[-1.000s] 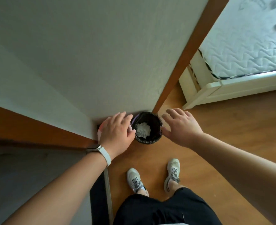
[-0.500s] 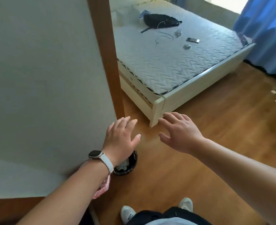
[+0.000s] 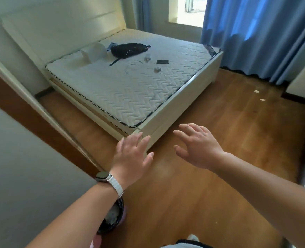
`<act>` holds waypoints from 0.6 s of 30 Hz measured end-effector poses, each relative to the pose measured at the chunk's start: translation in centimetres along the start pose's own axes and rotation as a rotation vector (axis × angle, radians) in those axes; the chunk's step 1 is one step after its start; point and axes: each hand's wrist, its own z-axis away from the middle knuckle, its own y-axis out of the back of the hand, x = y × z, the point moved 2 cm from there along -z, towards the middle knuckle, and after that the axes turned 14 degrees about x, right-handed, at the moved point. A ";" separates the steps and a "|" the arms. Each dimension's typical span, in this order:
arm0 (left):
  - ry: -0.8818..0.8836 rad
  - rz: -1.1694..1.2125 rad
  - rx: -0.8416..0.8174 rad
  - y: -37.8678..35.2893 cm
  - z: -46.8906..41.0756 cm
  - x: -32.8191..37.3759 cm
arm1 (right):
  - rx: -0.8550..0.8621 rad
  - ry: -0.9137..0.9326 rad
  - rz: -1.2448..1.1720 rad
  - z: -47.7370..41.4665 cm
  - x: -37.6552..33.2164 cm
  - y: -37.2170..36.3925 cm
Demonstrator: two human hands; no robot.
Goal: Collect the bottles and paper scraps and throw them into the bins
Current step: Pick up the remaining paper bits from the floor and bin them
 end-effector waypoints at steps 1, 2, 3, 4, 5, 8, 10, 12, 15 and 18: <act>-0.009 0.002 -0.001 -0.5 -1.1 1.5 | 0.011 -0.016 -0.011 0.2 1.7 0.2; -0.023 0.006 -0.001 -1.1 -2.2 2.9 | 0.028 -0.031 -0.016 0.5 3.4 0.5; -0.039 0.013 0.001 -1.7 -3.2 4.4 | 0.046 -0.047 -0.015 0.7 5.0 0.7; -0.054 0.023 -0.005 -2.3 -4.1 5.8 | 0.068 -0.065 -0.011 1.0 6.5 1.0; -0.071 0.032 -0.012 -2.9 -5.0 7.0 | 0.085 -0.088 -0.013 1.3 7.9 1.1; -0.128 0.043 -0.017 -4.6 -7.8 10.2 | 0.110 -0.159 -0.021 2.0 12.0 1.4; -0.178 0.045 -0.016 -5.4 -9.6 12.0 | 0.122 -0.211 -0.029 2.3 14.5 1.5; -0.222 0.057 -0.011 -6.1 -11.5 13.4 | 0.136 -0.256 -0.017 2.3 16.7 1.8; -0.270 0.091 -0.026 -7.6 -14.6 14.9 | 0.153 -0.321 0.015 2.1 19.3 2.1; -0.313 0.126 -0.047 -9.8 -17.9 15.8 | 0.143 -0.370 0.057 1.6 21.7 1.9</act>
